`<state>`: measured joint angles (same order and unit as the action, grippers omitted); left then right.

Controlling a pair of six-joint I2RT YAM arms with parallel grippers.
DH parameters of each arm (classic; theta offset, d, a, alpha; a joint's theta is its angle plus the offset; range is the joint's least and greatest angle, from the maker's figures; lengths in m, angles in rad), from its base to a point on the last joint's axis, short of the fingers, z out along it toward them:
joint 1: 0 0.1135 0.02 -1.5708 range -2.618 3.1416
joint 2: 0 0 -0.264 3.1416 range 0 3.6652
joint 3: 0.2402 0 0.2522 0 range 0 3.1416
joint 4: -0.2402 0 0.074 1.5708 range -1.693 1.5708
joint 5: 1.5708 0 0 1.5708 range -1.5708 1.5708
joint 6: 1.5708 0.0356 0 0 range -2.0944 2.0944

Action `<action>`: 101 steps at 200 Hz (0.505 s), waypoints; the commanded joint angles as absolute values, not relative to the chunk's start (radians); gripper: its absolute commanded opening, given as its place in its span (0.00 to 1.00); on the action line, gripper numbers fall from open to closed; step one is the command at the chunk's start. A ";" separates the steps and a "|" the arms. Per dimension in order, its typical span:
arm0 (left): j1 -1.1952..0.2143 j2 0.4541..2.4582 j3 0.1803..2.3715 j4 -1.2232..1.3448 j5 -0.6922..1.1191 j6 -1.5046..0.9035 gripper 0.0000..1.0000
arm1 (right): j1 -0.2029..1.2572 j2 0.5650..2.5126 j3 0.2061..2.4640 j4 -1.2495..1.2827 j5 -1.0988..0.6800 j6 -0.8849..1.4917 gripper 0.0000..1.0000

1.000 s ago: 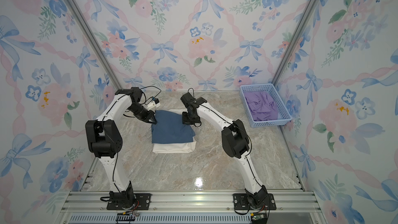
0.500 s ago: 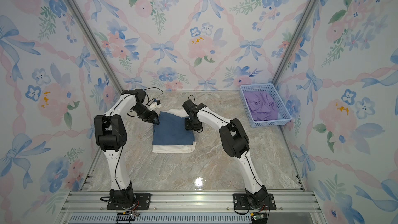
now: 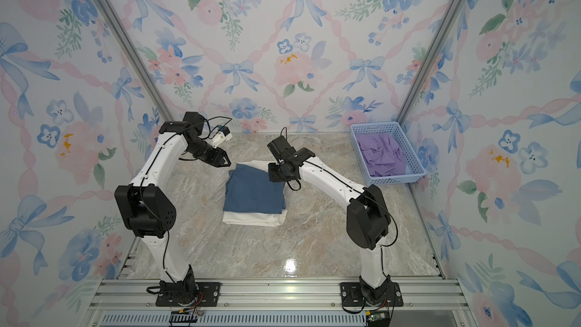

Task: Fold and stack t-shirts
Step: Place the T-shirt at the t-shirt.

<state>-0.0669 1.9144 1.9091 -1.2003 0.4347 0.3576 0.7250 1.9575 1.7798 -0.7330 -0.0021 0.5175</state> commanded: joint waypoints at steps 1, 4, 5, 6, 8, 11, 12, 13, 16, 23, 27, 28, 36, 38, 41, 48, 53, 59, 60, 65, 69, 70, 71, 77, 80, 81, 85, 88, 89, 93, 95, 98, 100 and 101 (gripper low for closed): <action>-0.117 2.005 1.912 -1.210 0.467 0.332 0.32 | 0.738 2.016 1.827 -0.793 -0.038 0.514 0.08; -0.121 2.019 1.915 -1.210 0.471 0.330 0.31 | 0.740 2.022 1.831 -0.796 -0.042 0.514 0.06; -0.123 2.022 1.916 -1.210 0.472 0.329 0.30 | 0.741 2.023 1.832 -0.797 -0.043 0.515 0.06; -0.123 2.028 1.918 -1.211 0.473 0.329 0.30 | 0.742 2.026 1.833 -0.799 -0.045 0.515 0.05; -0.126 2.038 1.921 -1.211 0.474 0.328 0.28 | 0.742 2.029 1.835 -0.801 -0.048 0.517 0.04; -0.130 2.050 1.925 -1.211 0.472 0.327 0.27 | 0.745 2.034 1.838 -0.805 -0.053 0.519 0.02; -0.131 2.054 1.926 -1.211 0.472 0.327 0.27 | 0.744 2.036 1.838 -0.808 -0.053 0.519 0.01; -0.132 2.058 1.927 -1.211 0.471 0.326 0.27 | 0.746 2.037 1.839 -0.808 -0.054 0.519 0.01; -0.137 2.072 1.931 -1.209 0.467 0.325 0.26 | 0.748 2.042 1.840 -0.810 -0.060 0.522 0.00; -0.144 2.107 1.945 -1.209 0.458 0.321 0.25 | 0.754 2.050 1.837 -0.810 -0.069 0.526 0.00; -0.147 2.125 1.953 -1.207 0.453 0.319 0.25 | 0.756 2.055 1.834 -0.811 -0.073 0.526 0.00; -0.147 2.130 1.954 -1.207 0.451 0.318 0.25 | 0.758 2.056 1.834 -0.811 -0.073 0.527 0.00; -0.149 2.164 1.971 -1.206 0.439 0.317 0.24 | 0.765 2.061 1.824 -0.810 -0.078 0.532 0.00; -0.149 2.171 1.976 -1.205 0.437 0.315 0.24 | 0.766 2.063 1.822 -0.809 -0.079 0.533 0.00; -0.150 2.186 1.983 -1.204 0.430 0.313 0.24 | 0.768 2.064 1.815 -0.807 -0.083 0.536 0.00; -0.149 2.218 2.001 -1.201 0.418 0.305 0.24 | 0.770 2.068 1.800 -0.799 -0.092 0.542 0.00; -0.149 2.240 2.015 -1.201 0.403 0.299 0.24 | 0.773 2.069 1.789 -0.795 -0.099 0.549 0.00; -0.147 2.268 2.031 -1.198 0.383 0.289 0.23 | 0.774 2.072 1.775 -0.790 -0.108 0.555 0.00; -0.147 2.272 2.034 -1.198 0.380 0.288 0.24 | 0.775 2.072 1.772 -0.788 -0.110 0.556 0.00; -0.147 2.293 2.047 -1.197 0.366 0.281 0.24 | 0.776 2.073 1.760 -0.783 -0.116 0.560 0.00; -0.146 2.308 2.056 -1.195 0.357 0.277 0.24 | 0.779 2.074 1.752 -0.782 -0.120 0.562 0.00; -0.146 2.312 2.058 -1.195 0.355 0.275 0.24 | 0.779 2.075 1.751 -0.782 -0.120 0.562 0.00; -0.146 2.315 2.060 -1.195 0.353 0.273 0.24 | 0.780 2.076 1.750 -0.782 -0.120 0.563 0.00; -0.146 2.334 2.071 -1.195 0.342 0.268 0.24 | 0.782 2.078 1.741 -0.786 -0.118 0.565 0.00; -0.146 2.342 2.073 -1.195 0.336 0.264 0.24 | 0.783 2.080 1.736 -0.788 -0.117 0.567 0.00; -0.146 2.345 2.074 -1.195 0.335 0.262 0.24 | 0.782 2.080 1.734 -0.787 -0.117 0.567 0.00; -0.146 2.353 2.075 -1.194 0.327 0.260 0.24 | 0.783 2.080 1.727 -0.788 -0.116 0.568 0.00; -0.146 2.359 2.075 -1.195 0.319 0.258 0.24 | 0.785 2.080 1.720 -0.786 -0.114 0.569 0.00; -0.147 2.360 2.075 -1.195 0.317 0.258 0.23 | 0.784 2.080 1.718 -0.787 -0.114 0.571 0.00; -0.147 2.366 2.074 -1.194 0.308 0.257 0.23 | 0.785 2.080 1.708 -0.784 -0.114 0.574 0.00; -0.148 2.368 2.072 -1.194 0.302 0.257 0.23 | 0.785 2.080 1.705 -0.783 -0.112 0.575 0.00; -0.149 2.370 2.068 -1.194 0.294 0.257 0.23 | 0.783 2.081 1.698 -0.782 -0.111 0.578 0.00; -0.149 2.372 2.066 -1.194 0.287 0.258 0.23 | 0.783 2.082 1.694 -0.781 -0.110 0.579 0.00; -0.150 2.372 2.065 -1.194 0.282 0.258 0.23 | 0.784 2.082 1.692 -0.781 -0.109 0.580 0.00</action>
